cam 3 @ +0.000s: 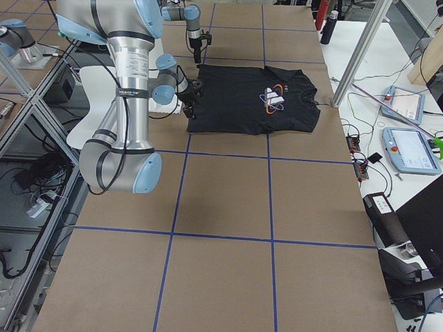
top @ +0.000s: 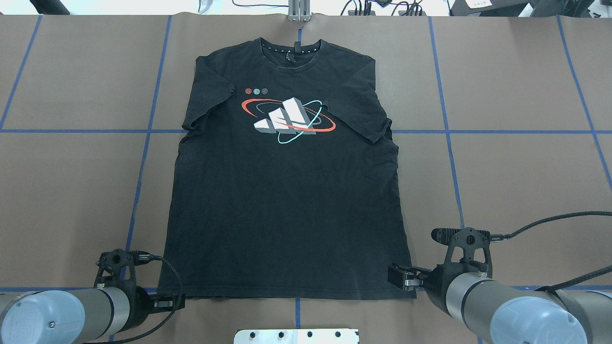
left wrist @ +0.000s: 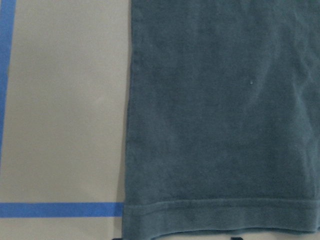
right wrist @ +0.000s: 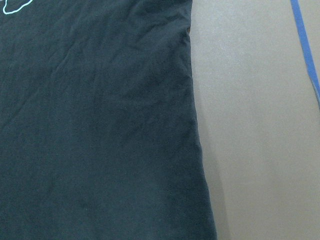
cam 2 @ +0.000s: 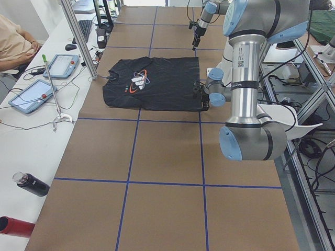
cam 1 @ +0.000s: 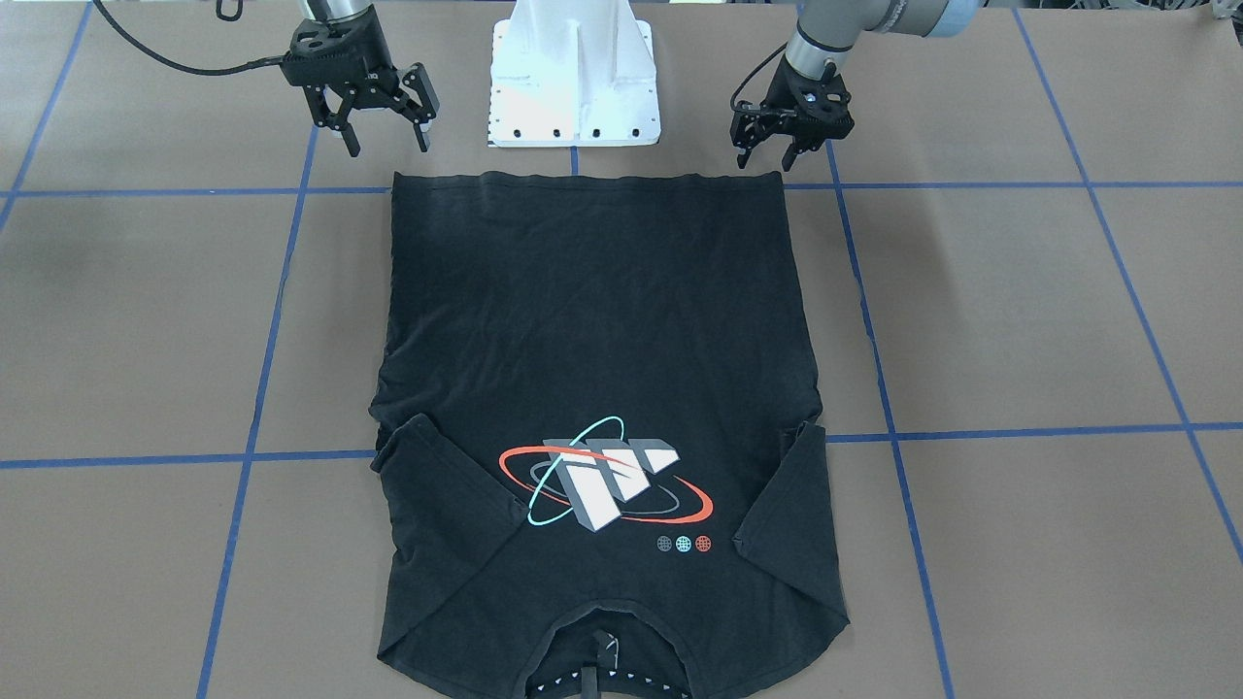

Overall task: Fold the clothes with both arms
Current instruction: 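Grasp the hem corners with both grippers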

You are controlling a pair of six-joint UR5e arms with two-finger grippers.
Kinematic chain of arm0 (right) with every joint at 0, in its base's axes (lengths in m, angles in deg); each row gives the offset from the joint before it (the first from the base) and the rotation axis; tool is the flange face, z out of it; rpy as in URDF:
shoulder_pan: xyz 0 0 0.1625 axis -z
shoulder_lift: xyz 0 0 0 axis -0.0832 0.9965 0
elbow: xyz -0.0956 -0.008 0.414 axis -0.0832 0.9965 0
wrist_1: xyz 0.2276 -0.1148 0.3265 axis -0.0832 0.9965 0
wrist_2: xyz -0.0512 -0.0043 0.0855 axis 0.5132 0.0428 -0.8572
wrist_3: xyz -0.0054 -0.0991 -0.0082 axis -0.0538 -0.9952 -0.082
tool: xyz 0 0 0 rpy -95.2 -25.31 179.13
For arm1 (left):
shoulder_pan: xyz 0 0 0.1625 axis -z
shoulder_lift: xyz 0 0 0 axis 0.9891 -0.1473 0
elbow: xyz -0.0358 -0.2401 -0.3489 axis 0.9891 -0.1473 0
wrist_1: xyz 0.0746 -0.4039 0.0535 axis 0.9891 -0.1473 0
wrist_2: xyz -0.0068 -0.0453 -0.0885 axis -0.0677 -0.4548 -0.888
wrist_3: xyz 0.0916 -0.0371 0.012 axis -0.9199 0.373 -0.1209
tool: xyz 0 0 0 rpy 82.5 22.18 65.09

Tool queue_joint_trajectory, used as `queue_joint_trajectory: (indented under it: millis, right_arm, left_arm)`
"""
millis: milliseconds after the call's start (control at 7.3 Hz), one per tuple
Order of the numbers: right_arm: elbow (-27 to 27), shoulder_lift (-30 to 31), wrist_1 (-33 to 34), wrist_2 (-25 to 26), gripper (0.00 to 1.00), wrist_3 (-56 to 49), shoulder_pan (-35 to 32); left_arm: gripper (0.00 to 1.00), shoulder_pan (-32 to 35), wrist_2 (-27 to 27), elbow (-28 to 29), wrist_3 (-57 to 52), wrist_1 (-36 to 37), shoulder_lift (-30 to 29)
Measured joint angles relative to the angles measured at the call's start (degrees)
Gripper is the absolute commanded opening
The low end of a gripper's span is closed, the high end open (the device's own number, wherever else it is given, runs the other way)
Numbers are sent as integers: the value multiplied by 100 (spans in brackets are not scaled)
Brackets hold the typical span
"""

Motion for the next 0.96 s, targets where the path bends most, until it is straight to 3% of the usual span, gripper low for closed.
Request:
queue_joint_trajectory:
  millis: [274,685,822,959]
  right_arm:
    - [0,-5,0,5,100,0,0]
    - [1,-15,0,11,100,0,0]
    - [0,-18,0,18,100,0,0]
    - [1,-19,0,24,100,0,0]
  left_arm:
    - [66,-1,-4,86,-24,0,-31]
    - [14,12,-4,143,-38,-6,-53]
    - [7,35,-6,148,-42,-8,-55]
    - [7,64,-10,145,-44,-8,-54]
